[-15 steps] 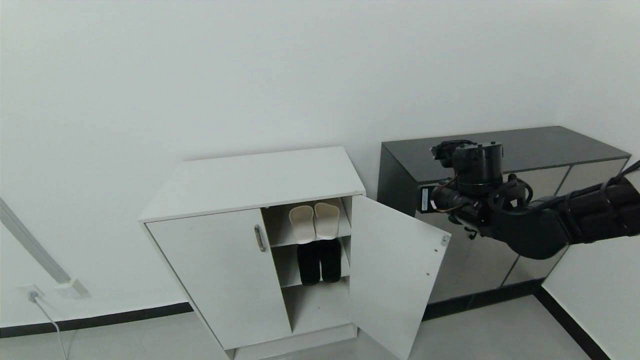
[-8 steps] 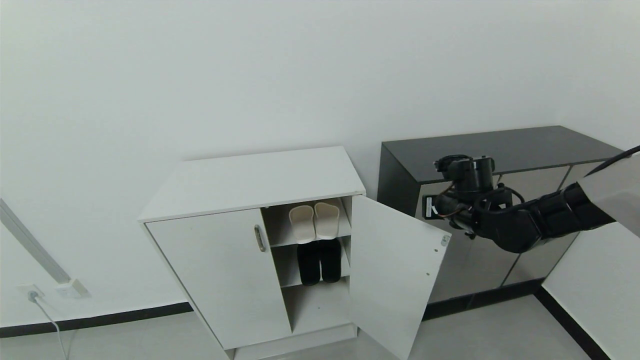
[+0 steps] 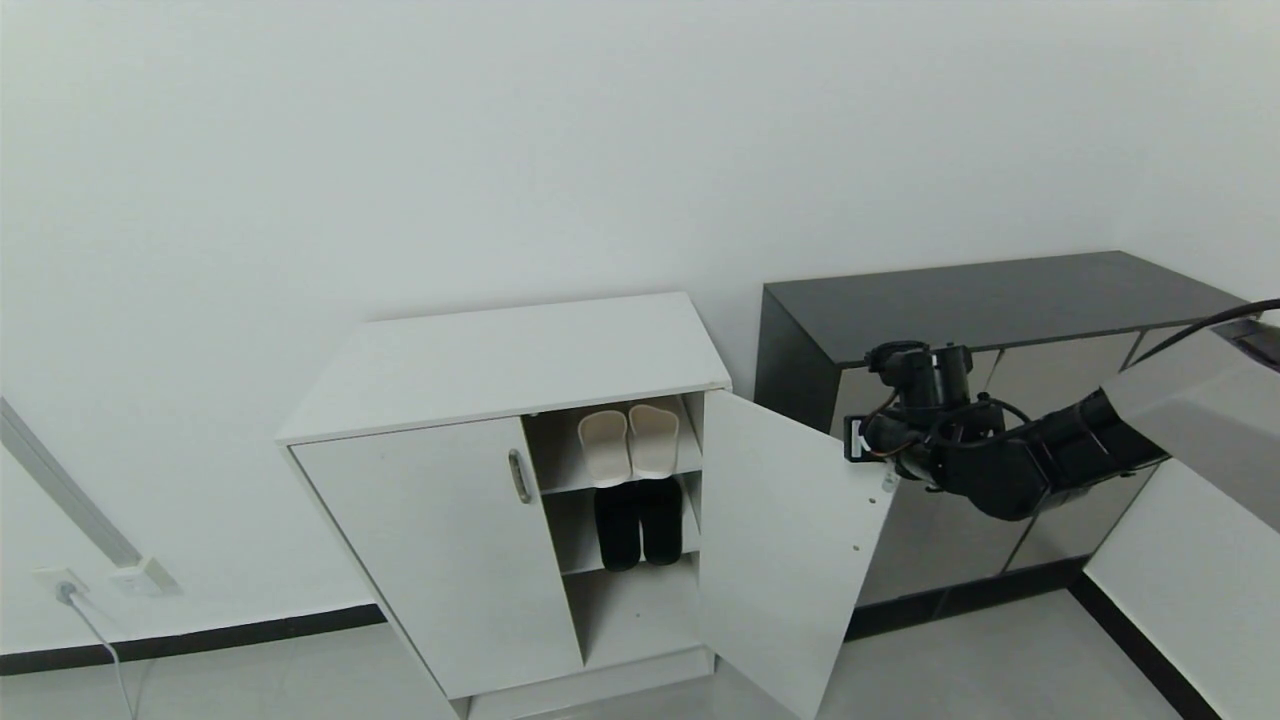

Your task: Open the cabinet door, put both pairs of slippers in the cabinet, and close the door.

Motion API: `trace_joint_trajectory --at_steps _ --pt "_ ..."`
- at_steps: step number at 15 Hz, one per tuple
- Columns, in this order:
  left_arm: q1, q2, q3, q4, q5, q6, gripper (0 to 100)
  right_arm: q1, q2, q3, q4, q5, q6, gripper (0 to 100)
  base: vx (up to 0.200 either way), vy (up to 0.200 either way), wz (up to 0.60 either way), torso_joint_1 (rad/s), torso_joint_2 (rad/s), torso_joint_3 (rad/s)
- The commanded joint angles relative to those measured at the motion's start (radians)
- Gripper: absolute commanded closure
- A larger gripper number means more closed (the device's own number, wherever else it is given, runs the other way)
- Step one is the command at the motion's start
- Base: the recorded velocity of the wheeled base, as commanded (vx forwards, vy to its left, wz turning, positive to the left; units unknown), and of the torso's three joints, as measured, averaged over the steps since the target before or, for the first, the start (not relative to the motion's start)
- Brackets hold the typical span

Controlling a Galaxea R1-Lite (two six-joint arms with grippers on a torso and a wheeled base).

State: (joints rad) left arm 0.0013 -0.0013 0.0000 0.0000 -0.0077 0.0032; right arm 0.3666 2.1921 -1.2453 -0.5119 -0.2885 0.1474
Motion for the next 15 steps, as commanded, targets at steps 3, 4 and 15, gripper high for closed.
trace_joint_trajectory --at_steps 3,4,15 --pt "0.000 0.001 0.000 0.000 0.000 0.000 100 0.000 0.021 0.003 -0.004 0.000 0.001 100 0.000 0.000 0.00 0.000 0.00 0.000" --pt "0.000 0.001 0.000 0.000 0.000 0.000 100 0.002 0.021 0.004 -0.004 0.000 0.001 100 0.000 0.000 0.00 0.000 0.00 0.000" --pt "0.000 0.001 0.000 0.000 0.000 0.000 100 0.138 -0.077 0.193 -0.106 -0.008 -0.006 100 0.000 0.000 0.00 0.000 0.00 0.000"
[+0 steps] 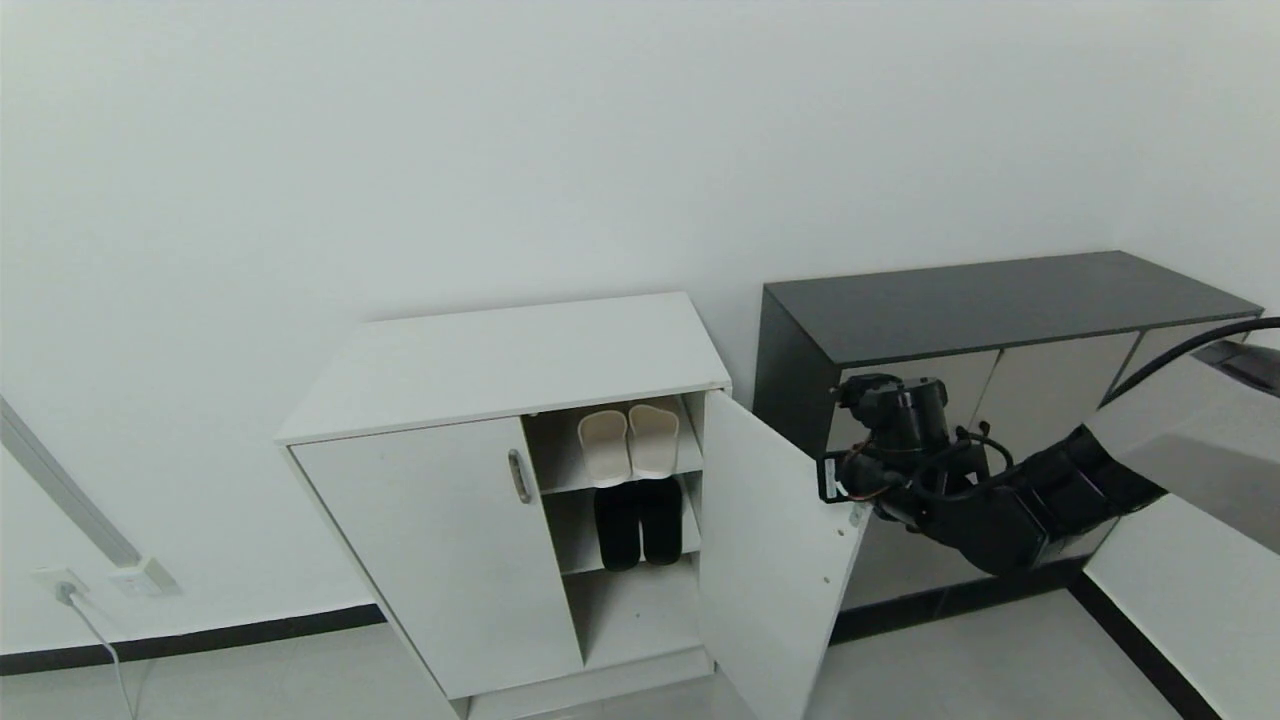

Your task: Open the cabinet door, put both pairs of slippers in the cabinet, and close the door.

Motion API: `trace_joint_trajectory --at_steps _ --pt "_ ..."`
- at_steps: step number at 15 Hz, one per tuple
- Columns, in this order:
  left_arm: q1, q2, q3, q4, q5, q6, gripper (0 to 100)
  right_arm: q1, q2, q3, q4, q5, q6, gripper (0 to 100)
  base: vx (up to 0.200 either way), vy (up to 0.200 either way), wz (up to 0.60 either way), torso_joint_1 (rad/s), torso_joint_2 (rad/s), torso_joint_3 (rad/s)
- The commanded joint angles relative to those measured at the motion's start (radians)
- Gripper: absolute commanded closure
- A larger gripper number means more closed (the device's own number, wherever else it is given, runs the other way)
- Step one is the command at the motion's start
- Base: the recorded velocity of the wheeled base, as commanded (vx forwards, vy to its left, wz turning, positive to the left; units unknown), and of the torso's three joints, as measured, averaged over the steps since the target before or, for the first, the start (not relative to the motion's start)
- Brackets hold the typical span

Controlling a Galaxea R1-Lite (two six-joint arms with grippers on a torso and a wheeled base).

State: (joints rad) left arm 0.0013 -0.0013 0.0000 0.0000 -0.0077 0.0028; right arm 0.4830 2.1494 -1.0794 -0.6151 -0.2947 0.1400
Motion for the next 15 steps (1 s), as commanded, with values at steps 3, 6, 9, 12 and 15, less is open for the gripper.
trace_joint_trajectory --at_steps 3,6,9,12,15 --pt "0.000 0.001 0.000 0.000 0.000 0.000 100 0.120 -0.092 0.116 -0.038 0.003 0.007 100 0.000 0.000 0.00 0.000 0.00 0.000" --pt "0.000 0.001 0.000 0.000 0.002 -0.001 100 0.218 -0.106 0.157 -0.038 0.002 0.036 100 0.000 0.000 0.00 0.000 0.00 0.000" --pt "0.000 0.001 0.000 0.000 0.002 -0.001 100 0.301 -0.132 0.159 -0.038 0.002 0.064 100 0.000 0.000 0.00 0.000 0.00 0.000" --pt "0.000 0.001 0.000 0.000 0.002 -0.001 100 0.310 -0.169 0.162 -0.038 0.003 0.066 100 0.000 0.000 0.00 0.000 0.00 0.000" --pt "0.000 0.001 0.000 0.000 0.002 -0.003 100 0.310 -0.213 0.210 -0.052 0.028 0.062 100 0.000 0.000 0.00 0.000 0.00 0.000"
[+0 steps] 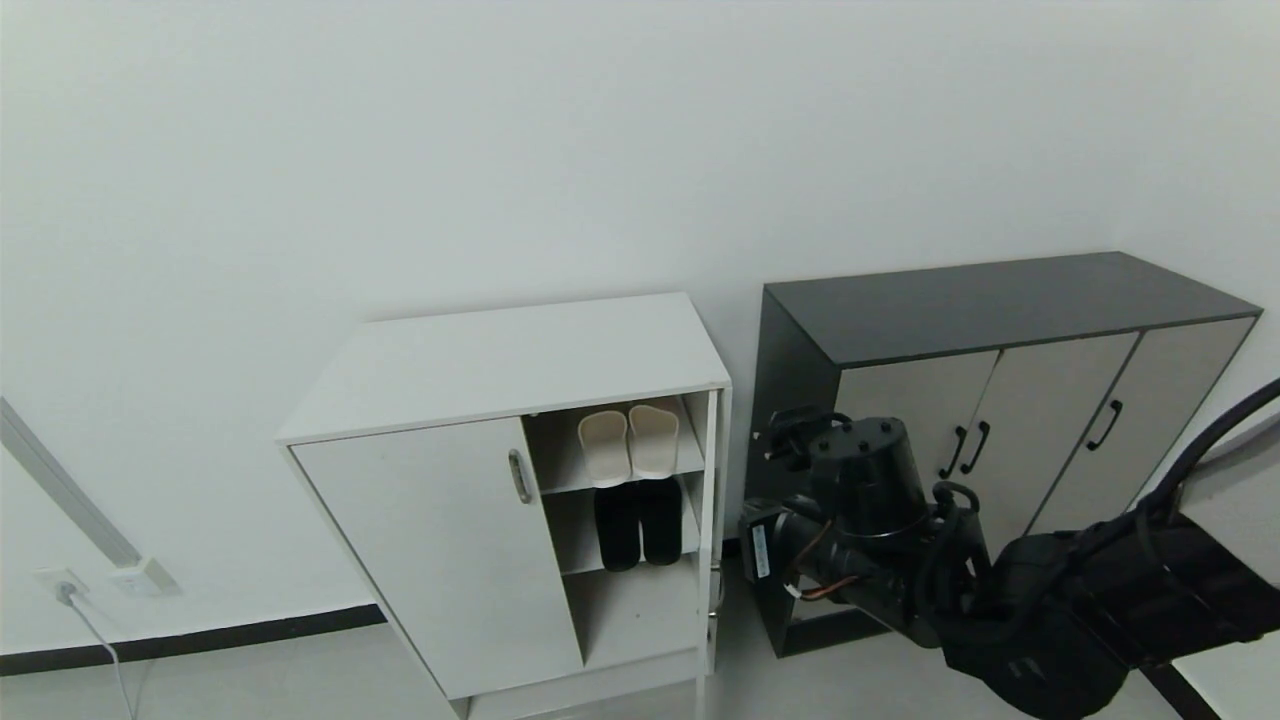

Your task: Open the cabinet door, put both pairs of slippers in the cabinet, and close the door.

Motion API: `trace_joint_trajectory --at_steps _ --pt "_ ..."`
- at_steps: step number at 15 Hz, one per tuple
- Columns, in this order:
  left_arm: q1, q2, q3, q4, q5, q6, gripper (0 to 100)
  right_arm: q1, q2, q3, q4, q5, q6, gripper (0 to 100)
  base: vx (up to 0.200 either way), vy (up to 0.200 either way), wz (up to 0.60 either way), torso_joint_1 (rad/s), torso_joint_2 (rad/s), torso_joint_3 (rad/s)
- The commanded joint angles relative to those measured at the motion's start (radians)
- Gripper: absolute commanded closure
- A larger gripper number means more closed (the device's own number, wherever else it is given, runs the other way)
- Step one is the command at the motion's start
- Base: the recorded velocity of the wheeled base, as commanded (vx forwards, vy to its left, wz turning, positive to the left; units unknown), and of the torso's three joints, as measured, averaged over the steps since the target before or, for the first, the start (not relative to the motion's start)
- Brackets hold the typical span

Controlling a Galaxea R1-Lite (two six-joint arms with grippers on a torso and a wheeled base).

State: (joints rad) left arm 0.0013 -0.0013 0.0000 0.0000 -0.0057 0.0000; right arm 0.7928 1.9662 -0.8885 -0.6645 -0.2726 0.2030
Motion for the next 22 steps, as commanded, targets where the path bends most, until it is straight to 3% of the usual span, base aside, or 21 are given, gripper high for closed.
trace_joint_trajectory --at_steps 1,5,11,15,22 --pt "0.000 0.001 0.000 0.000 0.000 0.000 100 -0.001 -0.035 0.036 -0.029 0.024 -0.004 100 0.000 0.000 0.00 0.000 0.00 0.000" --pt "0.000 0.001 0.000 0.000 0.000 0.000 100 -0.015 -0.030 0.108 -0.144 0.046 -0.062 100 0.000 0.000 0.00 0.000 0.00 0.000" --pt "0.000 0.001 0.000 0.000 0.000 0.000 100 -0.015 -0.029 0.114 -0.144 0.046 -0.070 100 0.000 0.000 0.00 0.000 0.00 0.000" --pt "0.000 0.001 0.000 0.000 0.000 0.000 100 -0.015 -0.029 0.125 -0.145 0.064 -0.079 100 0.000 0.000 0.60 0.000 0.00 0.001" --pt "0.000 0.001 0.000 0.000 0.000 0.000 100 -0.053 -0.009 0.137 -0.153 0.069 -0.099 100 0.000 0.000 0.00 0.000 0.00 0.000"
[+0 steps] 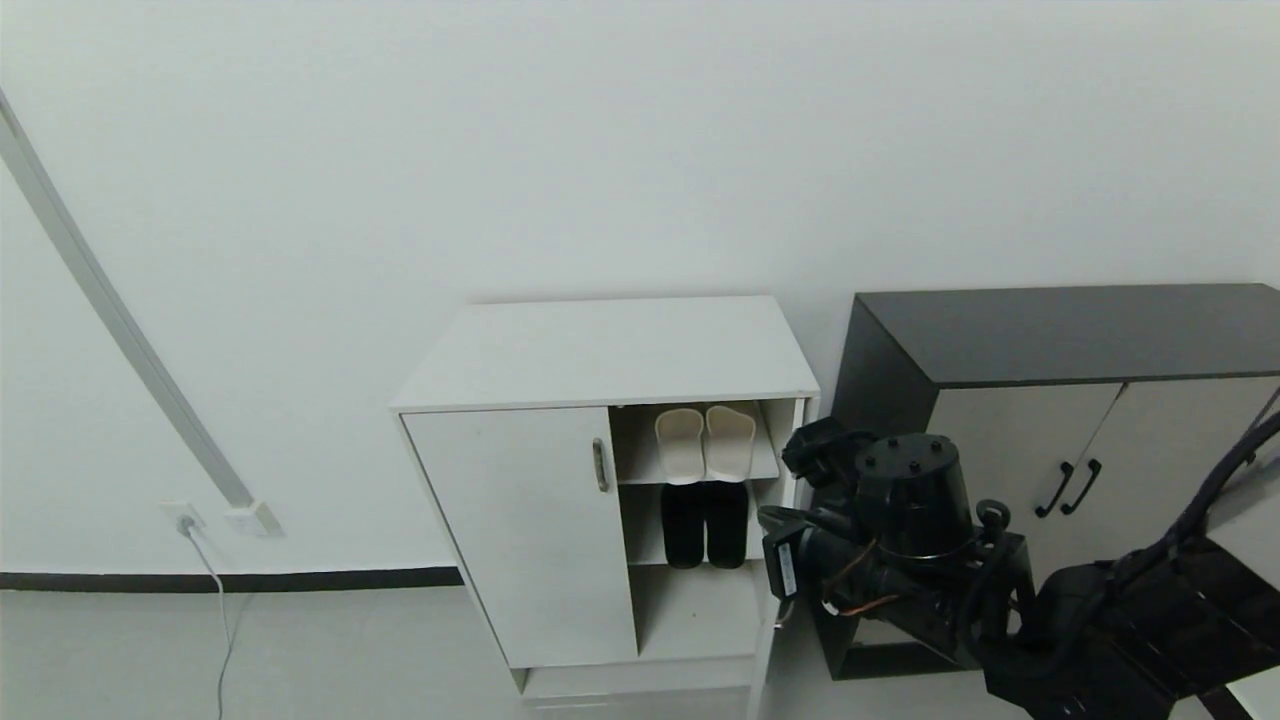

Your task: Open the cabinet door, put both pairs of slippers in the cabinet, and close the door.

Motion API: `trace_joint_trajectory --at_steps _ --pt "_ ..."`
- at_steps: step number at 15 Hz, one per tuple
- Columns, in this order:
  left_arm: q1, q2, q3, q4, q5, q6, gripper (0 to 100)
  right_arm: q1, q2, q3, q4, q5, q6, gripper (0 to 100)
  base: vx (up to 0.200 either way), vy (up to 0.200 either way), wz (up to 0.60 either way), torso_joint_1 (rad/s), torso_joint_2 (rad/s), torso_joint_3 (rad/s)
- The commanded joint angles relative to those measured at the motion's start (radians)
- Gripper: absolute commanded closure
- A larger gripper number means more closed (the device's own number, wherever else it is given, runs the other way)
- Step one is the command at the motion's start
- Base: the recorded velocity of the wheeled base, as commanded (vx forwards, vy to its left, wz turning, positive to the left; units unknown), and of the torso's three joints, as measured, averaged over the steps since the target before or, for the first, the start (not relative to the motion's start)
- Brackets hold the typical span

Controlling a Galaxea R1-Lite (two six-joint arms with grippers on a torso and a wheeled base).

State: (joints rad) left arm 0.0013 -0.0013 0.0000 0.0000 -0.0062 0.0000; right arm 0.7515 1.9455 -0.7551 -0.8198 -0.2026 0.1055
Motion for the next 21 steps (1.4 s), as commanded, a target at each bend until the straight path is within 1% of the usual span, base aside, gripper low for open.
trace_joint_trajectory --at_steps 1,4,7,9,11,13,16,17,18,19,21 --pt "0.000 0.001 0.000 0.000 0.000 0.000 100 -0.026 0.029 0.002 -0.002 -0.003 -0.013 100 0.000 0.000 0.00 0.000 0.00 0.000" --pt "0.000 0.001 0.000 0.000 0.000 -0.002 100 -0.072 0.072 -0.004 -0.022 -0.005 -0.020 100 0.000 0.000 0.00 0.000 0.00 0.000" --pt "0.000 0.001 0.000 0.000 0.000 -0.003 100 -0.138 0.108 -0.015 -0.021 -0.006 -0.063 100 0.000 0.000 0.00 0.000 0.00 0.000" --pt "0.000 0.001 0.000 0.000 0.000 -0.003 100 -0.162 0.151 -0.029 -0.021 -0.031 -0.079 100 0.000 0.000 0.00 0.000 0.00 0.000" --pt "0.000 0.001 0.000 0.000 0.002 -0.003 100 -0.176 0.201 -0.046 -0.039 -0.034 -0.090 100 0.000 0.000 0.00 0.000 0.00 0.000" --pt "0.000 0.001 0.000 0.000 0.002 -0.003 100 -0.172 0.234 -0.063 -0.087 -0.024 -0.087 100 0.000 0.000 0.00 0.000 0.00 0.000" --pt "0.000 0.001 0.000 0.000 0.002 -0.003 100 -0.110 0.239 -0.072 -0.119 -0.014 -0.038 100 0.000 0.000 0.00 0.000 0.00 0.000" --pt "0.000 0.001 0.000 0.000 0.002 -0.003 100 -0.107 0.239 -0.072 -0.121 -0.014 -0.035 100 0.000 0.000 0.00 0.000 0.00 0.000" --pt "0.000 0.001 0.000 0.000 0.002 -0.003 100 -0.083 0.234 -0.073 -0.173 0.008 0.003 100 0.000 0.000 0.00 0.000 0.00 0.000" --pt "0.000 0.001 0.000 0.000 0.002 -0.003 100 -0.077 0.233 -0.069 -0.217 0.031 0.033 100 0.000 0.000 0.00 0.000 0.00 0.000" --pt "0.000 0.001 0.000 0.000 0.002 -0.005 100 -0.075 0.210 -0.050 -0.236 0.043 0.039 100 0.000 0.000 0.00 0.000 0.00 0.000"
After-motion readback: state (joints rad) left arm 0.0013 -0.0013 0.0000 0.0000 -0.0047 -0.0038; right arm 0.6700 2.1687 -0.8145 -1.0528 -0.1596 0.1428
